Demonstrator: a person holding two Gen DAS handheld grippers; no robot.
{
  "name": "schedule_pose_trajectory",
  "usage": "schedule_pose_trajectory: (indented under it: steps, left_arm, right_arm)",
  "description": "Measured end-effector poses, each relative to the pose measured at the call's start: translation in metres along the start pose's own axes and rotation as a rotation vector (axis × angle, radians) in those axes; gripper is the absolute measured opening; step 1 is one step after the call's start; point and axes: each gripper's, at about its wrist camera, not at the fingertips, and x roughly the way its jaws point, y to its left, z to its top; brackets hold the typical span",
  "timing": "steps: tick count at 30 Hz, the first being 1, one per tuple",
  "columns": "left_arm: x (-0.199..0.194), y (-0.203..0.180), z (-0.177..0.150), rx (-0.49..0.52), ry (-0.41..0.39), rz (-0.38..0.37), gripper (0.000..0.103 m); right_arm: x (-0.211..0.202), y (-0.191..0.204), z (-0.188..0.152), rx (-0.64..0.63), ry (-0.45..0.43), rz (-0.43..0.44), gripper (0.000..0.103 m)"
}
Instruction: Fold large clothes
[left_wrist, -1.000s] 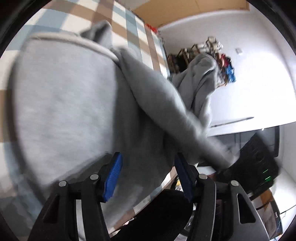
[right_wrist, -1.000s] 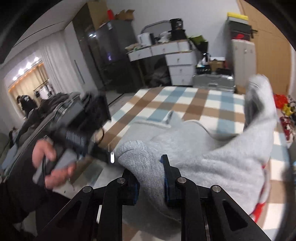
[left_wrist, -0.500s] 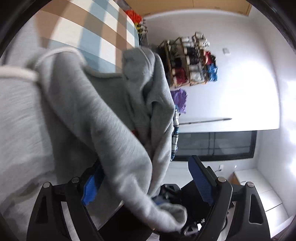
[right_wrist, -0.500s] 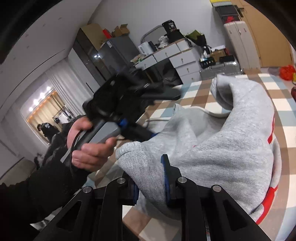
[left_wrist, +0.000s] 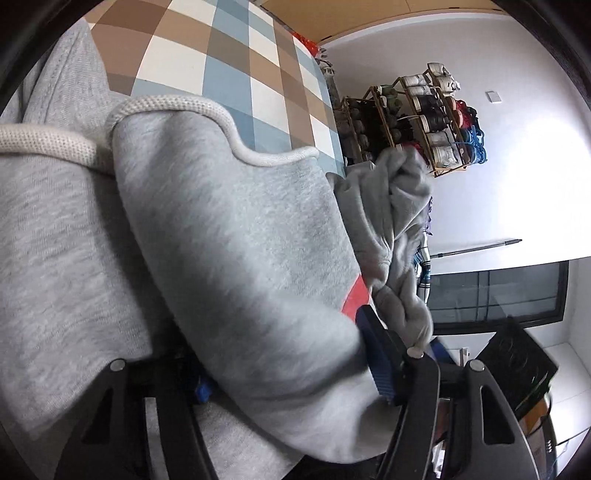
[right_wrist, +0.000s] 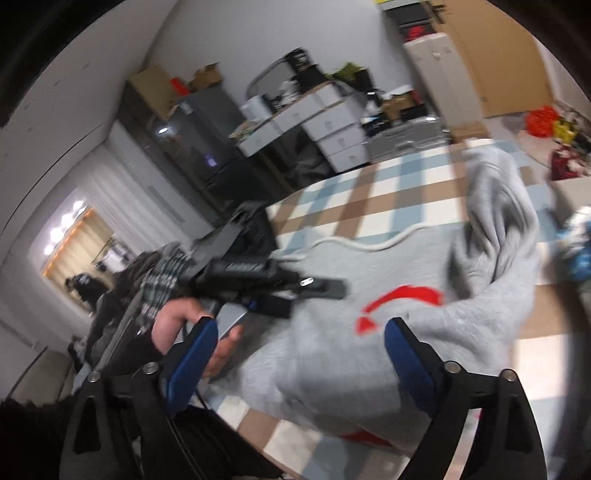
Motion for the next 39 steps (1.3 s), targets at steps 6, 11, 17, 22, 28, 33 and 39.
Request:
schedule_pose_trajectory:
  steps: [6, 11, 17, 22, 28, 33, 39]
  left_arm:
    - [-0.004, 0.003, -0.002, 0.035, -0.026, 0.005, 0.061]
    - [-0.010, 0.013, -0.008, 0.042, -0.047, -0.031, 0.061]
    - [-0.014, 0.017, -0.010, 0.038, -0.052, -0.051, 0.061]
    - [-0.016, 0.021, -0.009, 0.018, -0.054, -0.071, 0.061]
    - [-0.027, 0.027, -0.010, -0.024, -0.013, -0.154, 0.061]
    - [-0.048, 0.032, -0.015, -0.071, 0.011, -0.272, 0.061]
    - [-0.106, 0.017, -0.031, -0.005, -0.030, -0.342, 0.060]
  right_arm:
    - [-0.021, -0.043, 0.035, 0.088, 0.026, -0.287, 0.100]
    - [0.004, -0.111, 0.057, 0.381, 0.205, -0.332, 0.100]
    - [0.049, -0.163, 0.055, 0.617, 0.331, -0.368, 0.100]
    - [0.071, -0.175, 0.046, 0.676, 0.324, -0.356, 0.067]
    - [0.040, -0.129, 0.046, 0.571, 0.111, -0.193, 0.028]
    - [0.031, -0.047, 0.060, 0.411, 0.049, -0.133, 0.024]
    - [0.061, 0.060, 0.080, 0.231, 0.103, -0.145, 0.023]
